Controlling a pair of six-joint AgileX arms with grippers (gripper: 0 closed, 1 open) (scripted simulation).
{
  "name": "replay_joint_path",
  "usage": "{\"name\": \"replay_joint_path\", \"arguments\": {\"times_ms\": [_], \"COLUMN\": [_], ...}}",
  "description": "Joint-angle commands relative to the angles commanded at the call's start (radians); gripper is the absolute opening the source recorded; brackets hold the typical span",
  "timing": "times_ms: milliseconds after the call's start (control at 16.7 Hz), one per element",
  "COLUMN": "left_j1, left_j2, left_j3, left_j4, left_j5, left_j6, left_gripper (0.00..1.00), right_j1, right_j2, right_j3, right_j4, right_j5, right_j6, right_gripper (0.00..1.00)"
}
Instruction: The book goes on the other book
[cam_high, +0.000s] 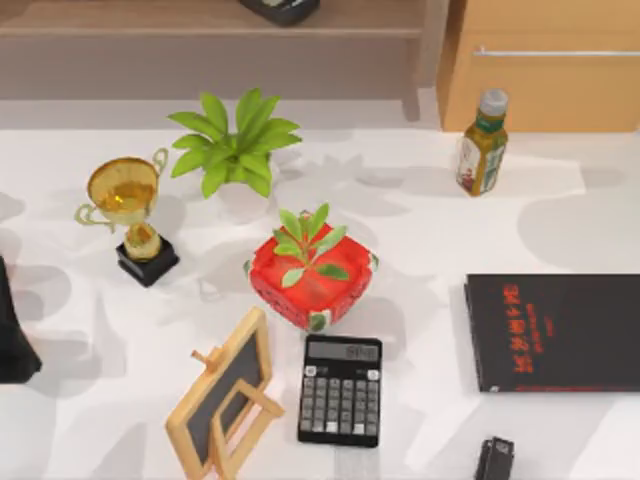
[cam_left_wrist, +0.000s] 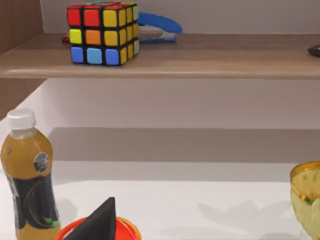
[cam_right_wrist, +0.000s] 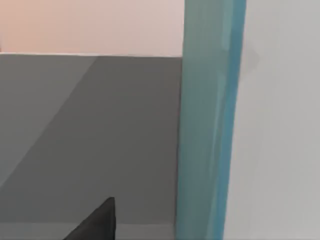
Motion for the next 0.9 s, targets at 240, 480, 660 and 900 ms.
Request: {"name": "replay_joint_path", "arguments": {"times_ms": [240,480,660,900], "left_j1": [0.000,0.000,0.000,0.000], "left_j2": [0.000,0.000,0.000,0.000], "left_j3": [0.000,0.000,0.000,0.000], "left_j4": [0.000,0.000,0.000,0.000], "left_j5": [0.000,0.000,0.000,0.000], "left_j6": [0.000,0.000,0.000,0.000], "left_gripper": [1.00,1.00,1.00,1.00], "right_j1": [0.000,0.000,0.000,0.000], "right_j2": [0.000,0.000,0.000,0.000], "right_j3": [0.000,0.000,0.000,0.000], "right_j4": [0.000,0.000,0.000,0.000], "right_j5": [0.000,0.000,0.000,0.000], "right_j6": [0.000,0.000,0.000,0.000], "right_gripper": [0.77,0.47,0.25,0.00]}}
